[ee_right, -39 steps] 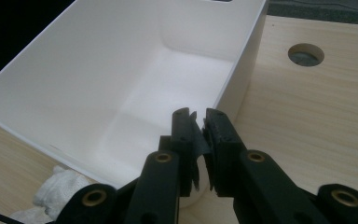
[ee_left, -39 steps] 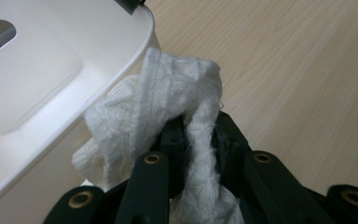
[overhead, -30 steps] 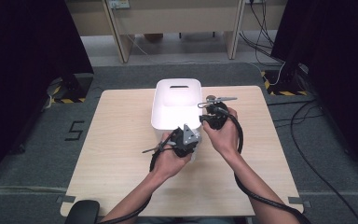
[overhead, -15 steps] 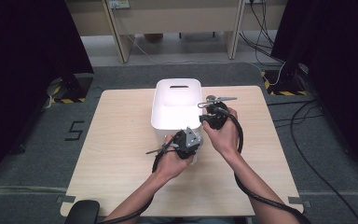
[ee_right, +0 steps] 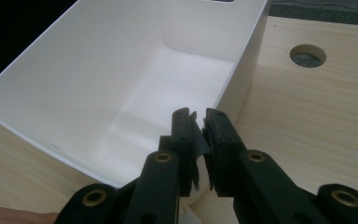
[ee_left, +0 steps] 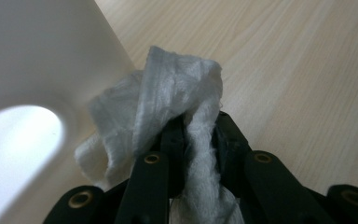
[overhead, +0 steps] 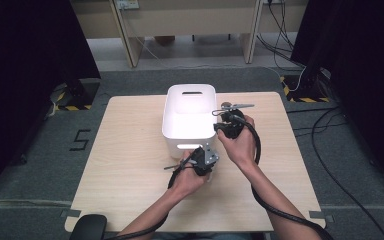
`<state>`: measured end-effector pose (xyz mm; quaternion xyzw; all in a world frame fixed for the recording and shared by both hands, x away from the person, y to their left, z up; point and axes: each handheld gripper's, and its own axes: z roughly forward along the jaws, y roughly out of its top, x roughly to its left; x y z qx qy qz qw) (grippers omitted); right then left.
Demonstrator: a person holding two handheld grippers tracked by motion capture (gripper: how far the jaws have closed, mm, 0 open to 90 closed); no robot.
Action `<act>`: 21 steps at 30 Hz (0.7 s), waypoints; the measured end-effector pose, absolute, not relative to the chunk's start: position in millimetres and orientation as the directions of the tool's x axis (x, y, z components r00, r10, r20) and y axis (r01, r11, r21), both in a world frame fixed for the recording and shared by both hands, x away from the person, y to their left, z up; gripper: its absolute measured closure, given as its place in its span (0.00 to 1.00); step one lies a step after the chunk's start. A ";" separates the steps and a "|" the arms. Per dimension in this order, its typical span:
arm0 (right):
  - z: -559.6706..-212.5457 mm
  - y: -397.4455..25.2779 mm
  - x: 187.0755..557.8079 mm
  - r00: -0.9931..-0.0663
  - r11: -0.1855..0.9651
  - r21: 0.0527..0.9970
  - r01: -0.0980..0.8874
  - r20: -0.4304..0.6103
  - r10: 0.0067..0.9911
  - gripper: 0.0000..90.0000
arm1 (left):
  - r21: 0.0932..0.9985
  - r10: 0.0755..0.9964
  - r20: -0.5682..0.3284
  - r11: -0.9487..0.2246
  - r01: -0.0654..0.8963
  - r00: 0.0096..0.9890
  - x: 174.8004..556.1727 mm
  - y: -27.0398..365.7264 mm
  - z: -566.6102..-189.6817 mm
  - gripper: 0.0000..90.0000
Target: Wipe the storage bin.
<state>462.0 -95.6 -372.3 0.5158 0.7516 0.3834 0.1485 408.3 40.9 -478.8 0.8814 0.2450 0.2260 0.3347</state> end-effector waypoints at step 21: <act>-373.0 -94.3 462.3 -0.428 0.174 0.732 0.658 0.175 0.887 0.92 | 0.778 0.609 0.240 -0.586 0.225 0.756 404.3 42.4 -439.4 0.85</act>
